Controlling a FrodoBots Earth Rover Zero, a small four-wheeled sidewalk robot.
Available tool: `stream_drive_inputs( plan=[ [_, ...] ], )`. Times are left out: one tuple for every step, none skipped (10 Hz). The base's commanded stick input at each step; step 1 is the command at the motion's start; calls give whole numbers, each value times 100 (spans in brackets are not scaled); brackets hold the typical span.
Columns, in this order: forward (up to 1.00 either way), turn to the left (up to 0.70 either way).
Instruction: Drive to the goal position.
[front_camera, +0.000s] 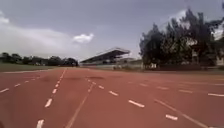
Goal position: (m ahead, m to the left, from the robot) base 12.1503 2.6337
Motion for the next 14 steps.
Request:
stream_drive_inputs(
  plan=[
    [45,0],
    [45,0],
    [45,0],
    [45,0],
    [45,0],
    [45,0],
    [45,0],
    [45,0],
    [45,0],
    [45,0],
    [45,0],
    [45,0],
    [45,0],
    [45,0]
  ],
)
